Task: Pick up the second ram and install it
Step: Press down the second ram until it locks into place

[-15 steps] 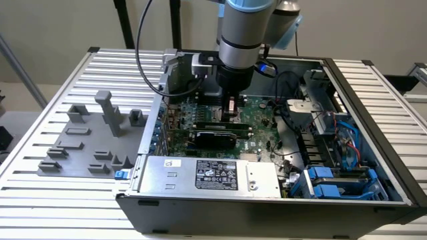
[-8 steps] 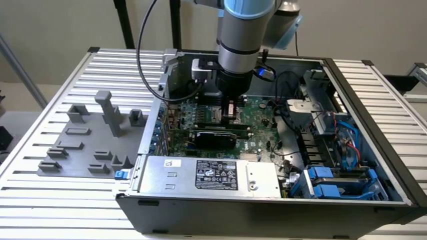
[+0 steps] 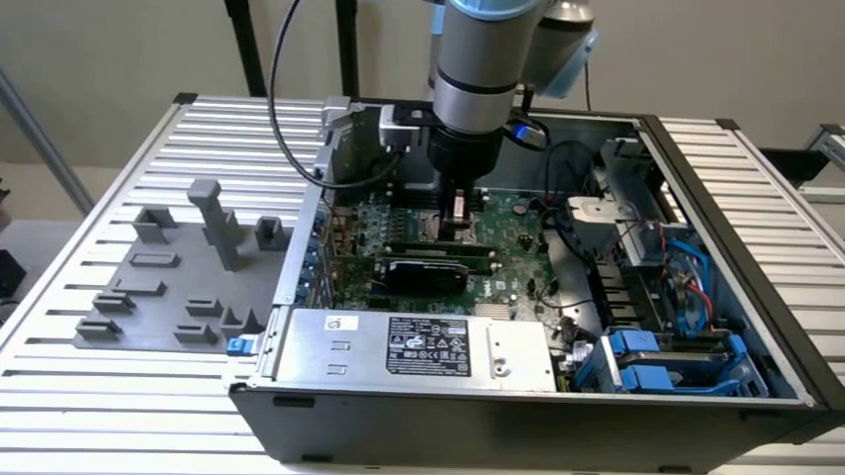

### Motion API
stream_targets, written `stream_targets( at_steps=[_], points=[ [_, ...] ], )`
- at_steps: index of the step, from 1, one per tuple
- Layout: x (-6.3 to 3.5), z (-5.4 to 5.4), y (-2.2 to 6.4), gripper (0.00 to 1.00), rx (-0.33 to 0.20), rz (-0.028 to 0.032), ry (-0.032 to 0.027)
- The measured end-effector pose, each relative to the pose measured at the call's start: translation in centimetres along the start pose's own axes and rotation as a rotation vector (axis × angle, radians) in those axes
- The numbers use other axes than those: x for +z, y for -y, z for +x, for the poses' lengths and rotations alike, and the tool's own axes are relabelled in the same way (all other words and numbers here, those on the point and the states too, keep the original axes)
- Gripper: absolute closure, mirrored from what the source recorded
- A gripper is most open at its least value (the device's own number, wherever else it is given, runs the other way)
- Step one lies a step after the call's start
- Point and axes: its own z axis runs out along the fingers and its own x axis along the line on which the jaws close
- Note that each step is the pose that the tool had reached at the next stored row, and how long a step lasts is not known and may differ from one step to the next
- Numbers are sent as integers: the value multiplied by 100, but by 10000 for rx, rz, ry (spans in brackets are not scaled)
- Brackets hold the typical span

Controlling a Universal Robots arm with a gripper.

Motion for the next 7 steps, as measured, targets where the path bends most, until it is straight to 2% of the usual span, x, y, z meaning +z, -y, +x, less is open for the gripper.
stream_targets(
  at_steps=[7],
  points=[
    [-12,0,0,100,-1,-1,1]
  ],
)
